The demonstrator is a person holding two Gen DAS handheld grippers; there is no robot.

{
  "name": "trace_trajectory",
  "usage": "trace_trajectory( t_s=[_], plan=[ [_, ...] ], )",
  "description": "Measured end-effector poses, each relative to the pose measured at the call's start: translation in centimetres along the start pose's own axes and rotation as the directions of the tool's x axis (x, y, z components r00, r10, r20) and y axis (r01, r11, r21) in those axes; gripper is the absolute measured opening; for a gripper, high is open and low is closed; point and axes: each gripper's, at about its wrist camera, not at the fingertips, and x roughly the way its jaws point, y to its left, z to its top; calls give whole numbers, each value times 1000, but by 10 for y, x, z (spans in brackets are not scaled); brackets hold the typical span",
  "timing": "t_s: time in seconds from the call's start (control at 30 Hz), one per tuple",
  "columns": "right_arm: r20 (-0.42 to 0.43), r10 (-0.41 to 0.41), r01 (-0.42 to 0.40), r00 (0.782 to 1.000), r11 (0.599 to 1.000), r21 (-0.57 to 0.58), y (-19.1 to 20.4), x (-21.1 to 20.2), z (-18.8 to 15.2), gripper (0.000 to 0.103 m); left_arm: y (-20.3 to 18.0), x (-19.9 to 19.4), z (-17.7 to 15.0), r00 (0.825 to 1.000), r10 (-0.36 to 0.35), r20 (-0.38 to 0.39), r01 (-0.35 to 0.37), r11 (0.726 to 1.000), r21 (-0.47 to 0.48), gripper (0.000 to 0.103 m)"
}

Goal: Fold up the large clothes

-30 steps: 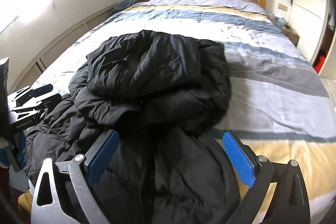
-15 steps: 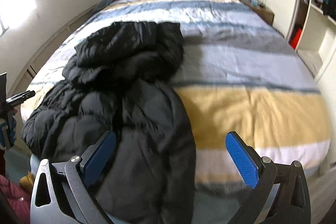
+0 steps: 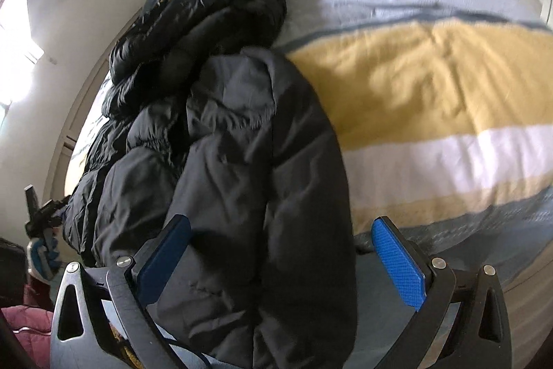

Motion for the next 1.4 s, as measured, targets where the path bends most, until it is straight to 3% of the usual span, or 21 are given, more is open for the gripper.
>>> trace_trajectory(
  t_s=[0.13, 0.2, 0.37, 0.5, 0.6, 0.7, 0.83, 0.93, 1.0, 1.07, 1.13, 1.27, 1.4],
  plan=[
    [-45, 47, -44, 998, 997, 55, -10, 11, -5, 103, 12, 15, -11, 991, -122, -56, 118, 990, -74, 66],
    [-56, 78, -74, 995, 994, 82, -13, 16, -6, 103, 16, 22, -18, 978, -195, -79, 185, 976, -114, 66],
    [-120, 161, -148, 980, 983, 108, -10, 31, -14, 103, 19, 27, -36, 922, -373, -107, 350, 918, -184, 66],
    [-148, 183, -174, 972, 982, 75, 3, 36, -18, 103, 15, 27, -46, 888, -444, -122, 419, 888, -188, 66],
    [-153, 193, -186, 969, 981, 57, 10, 37, -20, 102, 6, 26, -48, 883, -453, -127, 430, 887, -170, 66],
    [-148, 196, -191, 969, 981, 46, 17, 36, -20, 93, -5, 23, -51, 878, -460, -132, 441, 885, -149, 66],
    [-138, 207, -204, 968, 978, 41, 21, 33, -22, 68, -16, 20, -53, 884, -449, -134, 437, 893, -110, 63],
    [-136, 230, -230, 964, 973, 12, 31, 30, -20, 49, -34, 14, -54, 886, -439, -147, 437, 898, -43, 43],
    [-140, 246, -252, 959, 967, -31, 43, 28, -16, 40, -50, 7, -53, 874, -459, -159, 464, 886, -6, 25],
    [-147, 258, -272, 955, 959, -81, 53, 27, -10, 32, -67, -2, -51, 858, -487, -162, 497, 867, 27, 18],
    [-145, 282, -299, 948, 947, -119, 65, 22, -4, 28, -88, -14, -47, 833, -529, -163, 544, 836, 64, 15],
    [-119, 331, -349, 936, 917, -193, 92, 12, 18, 24, -141, -38, -34, 808, -566, -162, 588, 790, 175, 13],
    [-63, 394, -397, 917, 881, -259, 118, -6, 51, 22, -176, -58, -3, 779, -613, -132, 626, 750, 214, 11]
  ],
)
